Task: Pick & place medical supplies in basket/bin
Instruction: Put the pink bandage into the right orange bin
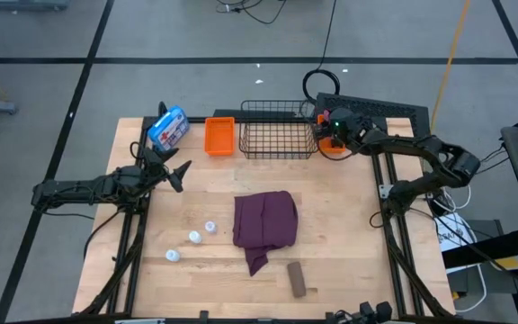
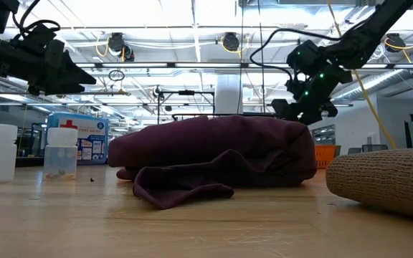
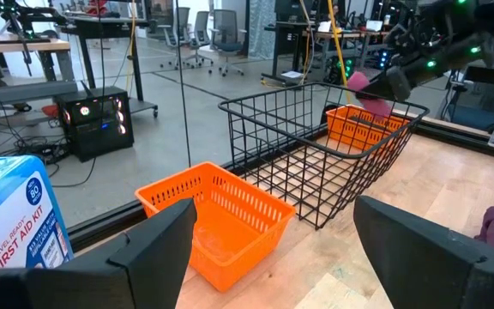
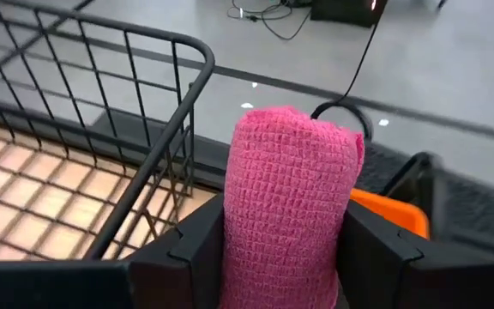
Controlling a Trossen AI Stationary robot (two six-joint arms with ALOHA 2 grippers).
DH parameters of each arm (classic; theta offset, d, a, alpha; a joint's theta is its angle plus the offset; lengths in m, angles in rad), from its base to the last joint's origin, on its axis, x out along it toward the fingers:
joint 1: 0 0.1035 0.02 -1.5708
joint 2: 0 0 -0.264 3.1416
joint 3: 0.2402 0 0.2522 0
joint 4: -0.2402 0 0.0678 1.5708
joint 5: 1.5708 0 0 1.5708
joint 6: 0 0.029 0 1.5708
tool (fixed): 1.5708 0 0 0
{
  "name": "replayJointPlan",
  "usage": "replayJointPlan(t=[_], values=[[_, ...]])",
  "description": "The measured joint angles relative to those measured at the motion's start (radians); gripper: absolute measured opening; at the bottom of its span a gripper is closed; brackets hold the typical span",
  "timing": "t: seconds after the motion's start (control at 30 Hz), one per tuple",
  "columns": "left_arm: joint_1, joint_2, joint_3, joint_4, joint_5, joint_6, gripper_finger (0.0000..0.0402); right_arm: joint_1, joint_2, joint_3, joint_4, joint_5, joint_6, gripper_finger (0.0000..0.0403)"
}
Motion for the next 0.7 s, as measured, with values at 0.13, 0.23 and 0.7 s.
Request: replayJointPlan(t=[0.13,0.23,0.7], values=[[0.000,0.000,0.000,0.000,0.000,0.000,0.0324,-0.005,0.016,0.000,0.001,0.000,0.022,0.0173],[0.000,0.000,0.000,0.000,0.000,0.000,0.0324,-0.005,0.016,0.000,-0.004,0.000,0.022,0.0176],[0.000,0.000,0.000,0.001,0.000,0.000,0.0324,-0.015,-0.049,-0.003,-0.069,0.004,0.016,0.0170]])
